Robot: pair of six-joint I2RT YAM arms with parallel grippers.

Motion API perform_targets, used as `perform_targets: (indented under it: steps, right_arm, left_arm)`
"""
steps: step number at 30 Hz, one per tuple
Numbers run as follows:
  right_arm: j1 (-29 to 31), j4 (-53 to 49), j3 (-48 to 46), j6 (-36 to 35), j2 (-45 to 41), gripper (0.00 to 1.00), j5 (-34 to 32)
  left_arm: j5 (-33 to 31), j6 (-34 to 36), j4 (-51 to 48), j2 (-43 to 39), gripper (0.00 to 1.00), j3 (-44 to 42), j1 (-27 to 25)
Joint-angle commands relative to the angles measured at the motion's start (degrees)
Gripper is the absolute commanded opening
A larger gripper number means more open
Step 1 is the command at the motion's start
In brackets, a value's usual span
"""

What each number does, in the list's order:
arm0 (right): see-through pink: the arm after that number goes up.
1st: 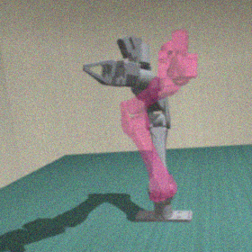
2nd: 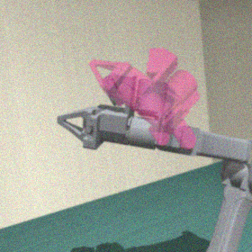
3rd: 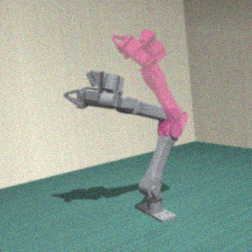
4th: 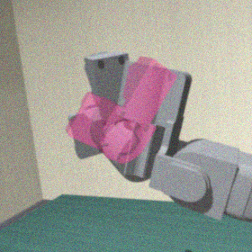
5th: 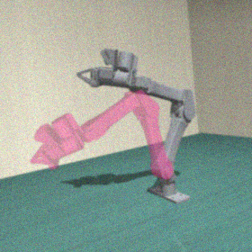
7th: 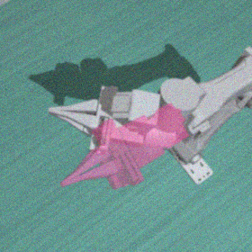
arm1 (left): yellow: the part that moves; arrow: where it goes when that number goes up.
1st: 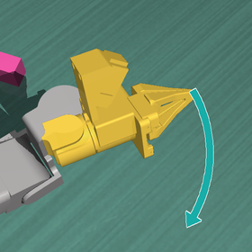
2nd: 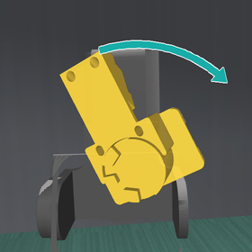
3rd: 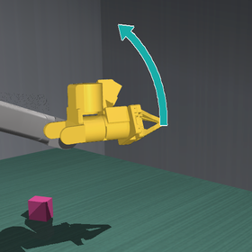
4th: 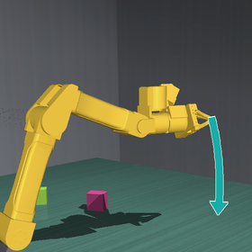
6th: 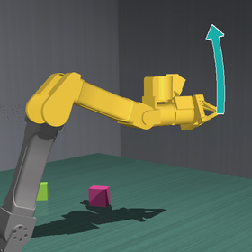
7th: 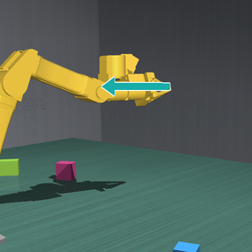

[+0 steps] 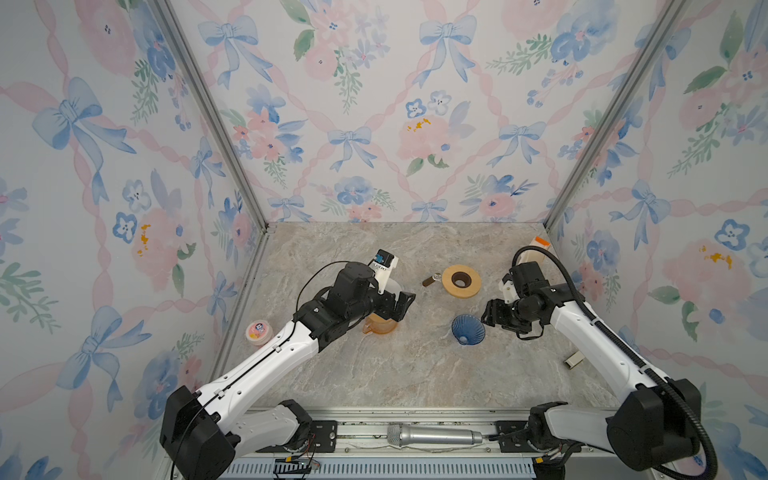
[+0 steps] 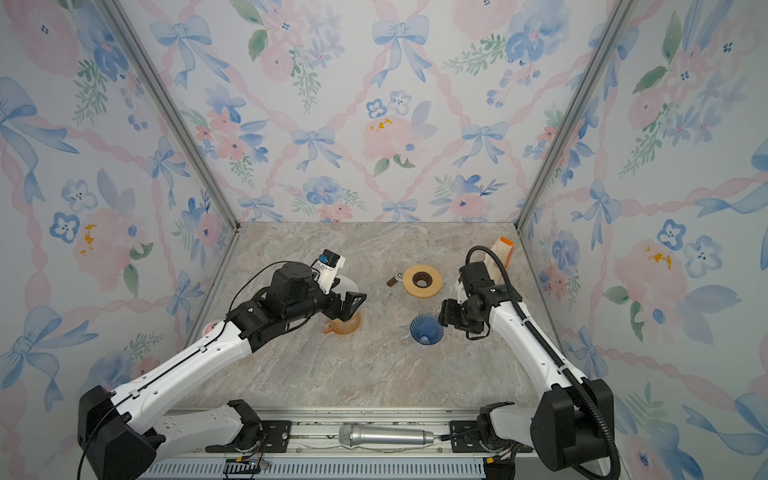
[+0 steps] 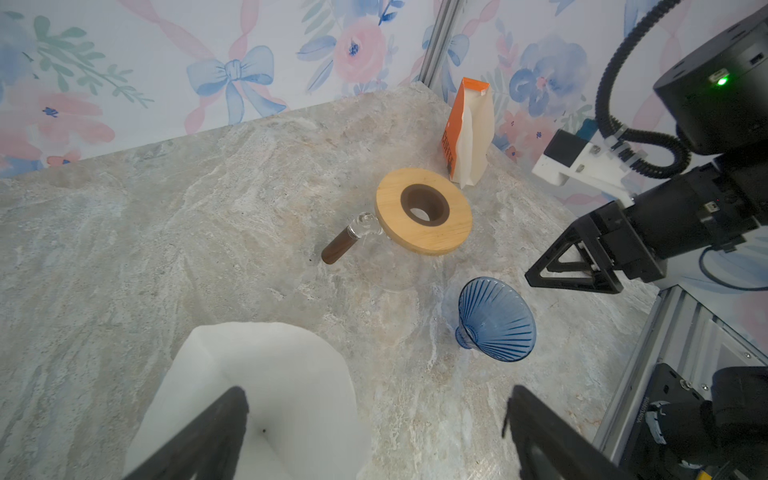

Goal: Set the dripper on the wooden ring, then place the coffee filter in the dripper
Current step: 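Move the open right gripper down over the blue ribbed dripper, then close the right gripper on the blue dripper's rim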

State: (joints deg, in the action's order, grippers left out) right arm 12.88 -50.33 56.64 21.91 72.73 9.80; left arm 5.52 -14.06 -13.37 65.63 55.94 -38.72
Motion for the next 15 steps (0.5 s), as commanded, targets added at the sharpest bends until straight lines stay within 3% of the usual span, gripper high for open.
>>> perform_targets:
  steps: [1,9,15]
  right_arm:
    - [0.8,0.7,-1.4,1.6,-0.8,0.66,-0.1]
    - [1.1,1.6,-4.8,3.3,-3.8,0.65,-1.3]
    - [1.5,3.8,-6.4,3.4,-3.1,0.62,1.6]
  left_arm:
    - [-1.2,-1.2,1.1,-1.7,0.98,-1.4,-0.6]
    - [-0.9,-2.1,3.0,-2.8,0.98,-4.0,-0.9]
    - [-0.3,-2.8,2.9,-1.2,0.98,-3.6,-0.9]
